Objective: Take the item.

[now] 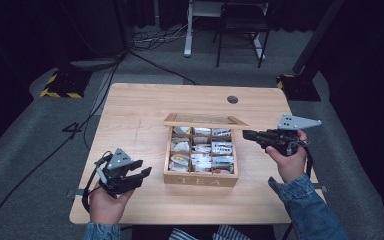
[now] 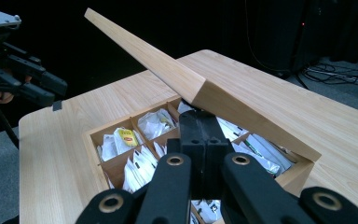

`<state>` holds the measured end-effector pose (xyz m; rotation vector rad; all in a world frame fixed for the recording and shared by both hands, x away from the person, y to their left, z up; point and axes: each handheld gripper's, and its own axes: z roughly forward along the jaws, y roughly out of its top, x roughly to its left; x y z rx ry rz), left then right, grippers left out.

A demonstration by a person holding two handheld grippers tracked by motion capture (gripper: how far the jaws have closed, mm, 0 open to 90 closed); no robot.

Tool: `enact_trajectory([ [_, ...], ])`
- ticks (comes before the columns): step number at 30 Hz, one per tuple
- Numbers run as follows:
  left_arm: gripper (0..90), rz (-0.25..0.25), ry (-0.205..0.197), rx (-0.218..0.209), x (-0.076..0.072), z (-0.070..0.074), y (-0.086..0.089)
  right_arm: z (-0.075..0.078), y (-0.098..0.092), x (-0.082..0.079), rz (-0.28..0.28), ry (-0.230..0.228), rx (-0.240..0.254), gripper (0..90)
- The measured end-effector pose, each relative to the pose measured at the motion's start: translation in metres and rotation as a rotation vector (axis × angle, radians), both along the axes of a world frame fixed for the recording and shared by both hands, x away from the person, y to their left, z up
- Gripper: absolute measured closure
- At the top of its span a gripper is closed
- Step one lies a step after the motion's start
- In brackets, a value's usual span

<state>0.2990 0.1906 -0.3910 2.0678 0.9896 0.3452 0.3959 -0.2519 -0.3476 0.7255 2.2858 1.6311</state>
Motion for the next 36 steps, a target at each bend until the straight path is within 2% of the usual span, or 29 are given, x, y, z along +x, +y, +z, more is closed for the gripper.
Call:
enact_trajectory([
  [1,58.8,0.0,0.0,0.0,0.0,0.0,0.0,0.0,0.0,0.0,0.0,0.0,0.0,90.0],
  [3,58.7,-0.049,0.003,0.032,0.001,0.003,-0.012,0.0,0.0,0.0,0.0,0.0,0.0,90.0],
  [5,57.0,-0.089,0.011,0.043,0.003,0.006,-0.024,0.0,0.0,0.0,0.004,0.001,-0.001,90.0],
  [6,57.0,-0.101,0.01,0.044,0.004,0.007,-0.029,0.0,0.0,0.0,0.004,0.001,-0.001,90.0],
  [7,52.0,-0.127,0.014,0.041,0.006,0.008,-0.034,0.0,0.0,0.001,0.011,-0.002,-0.001,90.0],
  [8,51.0,-0.156,0.02,0.028,0.008,0.009,-0.041,0.001,0.001,0.002,0.014,-0.003,0.001,90.0],
  [12,49.7,-0.189,0.02,0.03,0.011,0.011,-0.054,0.001,0.003,0.003,0.024,-0.006,0.003,90.0],
  [13,49.8,-0.204,0.02,0.037,0.013,0.011,-0.064,0.001,0.005,0.004,0.029,-0.008,0.002,90.0],
  [14,49.8,-0.204,0.02,0.037,0.013,0.011,-0.064,0.001,0.005,0.004,0.029,-0.008,0.002,90.0],
  [15,49.8,-0.226,0.025,0.037,0.016,0.011,-0.073,0.001,0.006,0.004,0.032,-0.006,0.003,90.0],
  [19,50.0,-0.246,0.033,0.037,0.021,0.011,-0.086,0.0,0.005,0.004,0.032,-0.007,0.005,90.0],
  [20,50.0,-0.268,0.032,0.036,0.023,0.012,-0.095,0.001,0.004,0.003,0.031,-0.005,0.01,90.0],
  [21,50.0,-0.268,0.032,0.036,0.023,0.012,-0.095,0.001,0.004,0.003,0.032,-0.005,0.011,90.0],
  [22,49.5,-0.302,0.026,0.035,0.026,0.013,-0.104,0.001,0.003,0.003,0.032,-0.005,0.012,90.0],
  [24,46.6,-0.336,0.014,0.035,0.029,0.015,-0.113,0.001,0.003,0.003,0.031,-0.004,0.015,90.0],
  [25,46.7,-0.336,0.014,0.035,0.029,0.015,-0.113,0.001,0.003,0.004,0.032,-0.004,0.018,90.0],
  [26,46.7,-0.352,0.017,0.035,0.032,0.016,-0.122,0.001,0.003,0.004,0.031,-0.004,0.018,90.0],
  [30,47.4,-0.375,0.013,0.034,0.037,0.017,-0.137,0.001,0.003,0.004,0.034,-0.003,0.018,90.0],
  [36,48.1,-0.369,-0.008,0.048,0.043,0.013,-0.153,0.001,0.003,0.004,0.037,-0.003,0.019,90.0],
])
